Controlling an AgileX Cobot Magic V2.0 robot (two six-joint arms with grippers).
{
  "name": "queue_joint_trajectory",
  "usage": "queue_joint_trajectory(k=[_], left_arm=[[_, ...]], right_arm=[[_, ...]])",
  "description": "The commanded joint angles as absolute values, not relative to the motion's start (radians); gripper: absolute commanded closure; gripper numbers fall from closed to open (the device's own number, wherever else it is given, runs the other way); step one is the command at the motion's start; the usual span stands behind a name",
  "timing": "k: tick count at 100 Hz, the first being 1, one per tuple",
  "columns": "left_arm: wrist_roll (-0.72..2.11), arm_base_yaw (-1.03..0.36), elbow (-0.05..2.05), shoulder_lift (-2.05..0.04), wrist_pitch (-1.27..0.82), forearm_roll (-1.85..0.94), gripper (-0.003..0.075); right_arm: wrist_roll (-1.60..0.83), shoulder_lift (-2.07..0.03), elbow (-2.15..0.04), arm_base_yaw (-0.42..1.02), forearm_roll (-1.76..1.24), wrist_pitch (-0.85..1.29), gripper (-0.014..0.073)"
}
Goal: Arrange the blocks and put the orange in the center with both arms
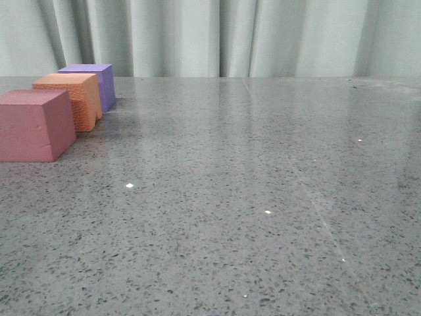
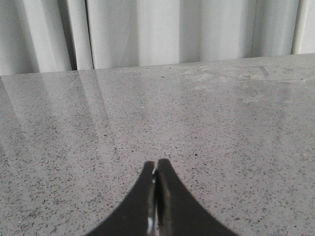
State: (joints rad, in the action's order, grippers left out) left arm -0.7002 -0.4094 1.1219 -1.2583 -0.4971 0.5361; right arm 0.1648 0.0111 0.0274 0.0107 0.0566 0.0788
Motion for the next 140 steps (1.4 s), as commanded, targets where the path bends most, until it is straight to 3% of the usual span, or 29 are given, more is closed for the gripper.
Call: queue_joint_trajectory(k=[1,28,38,48,74,140], left_arm=[[-0.696,-0.408,1.093,-1.138,-0.453,0.579,0.0059],[-0.696,-0.408,0.82,-0.804,-0.437,0.641,0.006],[-0.696,-0.408,0.705,-0.685,-0.426,0.663,0.0107],[-0.696,-0.408,0.62,-0.583,-0.432,0.665,0.0235],[-0.696,-0.408,0.503,-0.434,-0.471,0.665,0.0737],[-0.696,-0.408,0.501,-0.428,-0.507,0.669,0.0739]], right_arm=[[0.156,0.02,0.014,0.004,0.056,-0.007,0.0661],[0.156,0.02,0.014,0.004,0.056,-0.007,0.0661],[0.156,0.02,0.014,0.004,0.056,-0.007,0.0661],[0.156,0.02,0.014,0.004,0.056,-0.007,0.0661],[0.156,0.02,0.014,0.004,0.056,-0.007,0.0661],[0.156,0.02,0.014,0.004,0.056,-0.007,0.0661]])
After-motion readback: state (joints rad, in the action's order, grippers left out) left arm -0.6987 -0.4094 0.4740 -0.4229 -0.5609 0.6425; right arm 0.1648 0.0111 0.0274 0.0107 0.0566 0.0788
